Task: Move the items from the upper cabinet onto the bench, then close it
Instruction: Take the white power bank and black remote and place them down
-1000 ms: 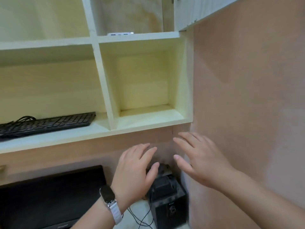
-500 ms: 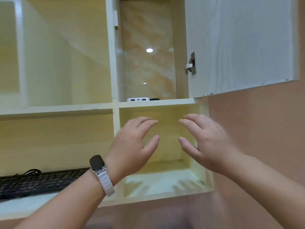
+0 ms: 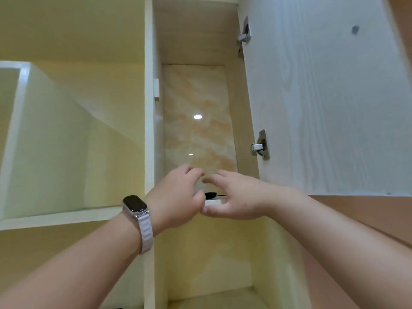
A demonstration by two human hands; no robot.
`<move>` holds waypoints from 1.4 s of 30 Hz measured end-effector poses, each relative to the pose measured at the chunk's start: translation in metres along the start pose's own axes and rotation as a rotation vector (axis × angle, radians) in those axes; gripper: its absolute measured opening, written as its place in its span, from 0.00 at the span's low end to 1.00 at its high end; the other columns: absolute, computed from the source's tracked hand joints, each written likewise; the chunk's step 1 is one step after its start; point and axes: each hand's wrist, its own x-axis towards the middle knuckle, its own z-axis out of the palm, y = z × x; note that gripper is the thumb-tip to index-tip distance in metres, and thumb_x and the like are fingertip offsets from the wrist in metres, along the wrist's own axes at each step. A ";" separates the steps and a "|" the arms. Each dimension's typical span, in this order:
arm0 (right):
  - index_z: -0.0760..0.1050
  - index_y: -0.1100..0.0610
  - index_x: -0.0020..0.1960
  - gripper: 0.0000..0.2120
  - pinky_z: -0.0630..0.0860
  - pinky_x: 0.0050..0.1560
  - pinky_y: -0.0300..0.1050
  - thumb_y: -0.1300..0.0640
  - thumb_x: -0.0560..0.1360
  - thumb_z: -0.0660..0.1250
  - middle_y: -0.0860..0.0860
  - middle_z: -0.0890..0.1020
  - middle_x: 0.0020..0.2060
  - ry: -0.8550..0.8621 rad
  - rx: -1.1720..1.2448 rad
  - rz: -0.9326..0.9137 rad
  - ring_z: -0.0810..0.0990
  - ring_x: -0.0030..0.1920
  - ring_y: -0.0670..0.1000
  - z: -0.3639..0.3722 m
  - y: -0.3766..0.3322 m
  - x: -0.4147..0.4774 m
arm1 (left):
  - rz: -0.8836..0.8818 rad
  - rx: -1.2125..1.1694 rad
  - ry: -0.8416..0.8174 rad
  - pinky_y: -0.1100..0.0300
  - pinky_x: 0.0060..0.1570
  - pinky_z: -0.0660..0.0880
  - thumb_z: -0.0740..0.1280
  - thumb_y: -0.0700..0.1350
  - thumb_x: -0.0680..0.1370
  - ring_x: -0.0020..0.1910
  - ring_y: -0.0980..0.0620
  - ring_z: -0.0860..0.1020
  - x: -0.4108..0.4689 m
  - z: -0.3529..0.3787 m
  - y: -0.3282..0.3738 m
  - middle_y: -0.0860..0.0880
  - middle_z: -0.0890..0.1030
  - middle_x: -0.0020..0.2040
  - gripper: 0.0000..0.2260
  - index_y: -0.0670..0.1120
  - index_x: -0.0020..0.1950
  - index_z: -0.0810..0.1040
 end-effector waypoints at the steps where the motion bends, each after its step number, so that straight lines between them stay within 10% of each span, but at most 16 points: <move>1: 0.57 0.40 0.73 0.38 0.72 0.61 0.48 0.27 0.68 0.60 0.43 0.70 0.64 -0.019 0.028 -0.003 0.70 0.64 0.46 -0.001 -0.001 0.005 | -0.015 0.022 -0.044 0.60 0.55 0.68 0.59 0.49 0.79 0.61 0.51 0.72 0.003 -0.001 0.000 0.51 0.70 0.67 0.20 0.50 0.71 0.69; 6: 0.66 0.34 0.60 0.28 0.77 0.55 0.51 0.26 0.64 0.61 0.41 0.80 0.52 -0.116 0.174 -0.015 0.79 0.52 0.48 0.004 -0.001 0.018 | -0.039 0.197 -0.276 0.53 0.59 0.70 0.51 0.51 0.83 0.62 0.45 0.72 0.005 -0.002 0.000 0.46 0.73 0.62 0.16 0.47 0.63 0.73; 10: 0.69 0.37 0.48 0.21 0.78 0.50 0.49 0.25 0.64 0.58 0.42 0.81 0.45 -0.159 0.165 -0.013 0.79 0.46 0.48 0.002 -0.001 0.015 | -0.056 0.189 -0.344 0.52 0.45 0.69 0.49 0.53 0.83 0.44 0.47 0.71 0.006 -0.006 0.005 0.49 0.73 0.42 0.15 0.51 0.40 0.67; 17: 0.71 0.42 0.55 0.22 0.78 0.49 0.51 0.30 0.68 0.59 0.42 0.80 0.47 0.039 -0.006 -0.094 0.79 0.48 0.50 0.007 0.001 0.001 | 0.044 0.188 -0.325 0.55 0.56 0.71 0.45 0.70 0.75 0.56 0.56 0.73 -0.010 -0.002 -0.007 0.57 0.75 0.55 0.25 0.59 0.64 0.67; 24: 0.72 0.44 0.59 0.16 0.76 0.53 0.46 0.41 0.74 0.64 0.40 0.77 0.52 0.213 0.093 -0.113 0.76 0.52 0.44 0.009 0.007 -0.026 | 0.161 0.317 -0.037 0.59 0.51 0.71 0.50 0.66 0.75 0.55 0.55 0.73 -0.026 -0.006 -0.005 0.58 0.72 0.52 0.24 0.57 0.64 0.70; 31: 0.74 0.54 0.46 0.05 0.75 0.32 0.53 0.54 0.74 0.68 0.47 0.77 0.40 0.637 -0.026 -0.175 0.74 0.36 0.52 0.018 0.002 -0.045 | 0.273 0.300 0.280 0.56 0.27 0.69 0.71 0.51 0.74 0.36 0.49 0.74 -0.032 -0.011 0.009 0.54 0.74 0.37 0.08 0.50 0.42 0.74; 42: 0.77 0.60 0.49 0.09 0.75 0.33 0.48 0.63 0.71 0.73 0.52 0.78 0.40 0.939 0.093 0.030 0.77 0.37 0.55 0.050 -0.001 -0.086 | 0.258 0.302 0.443 0.58 0.20 0.67 0.66 0.52 0.73 0.31 0.46 0.74 -0.069 -0.017 0.005 0.52 0.76 0.36 0.08 0.47 0.42 0.75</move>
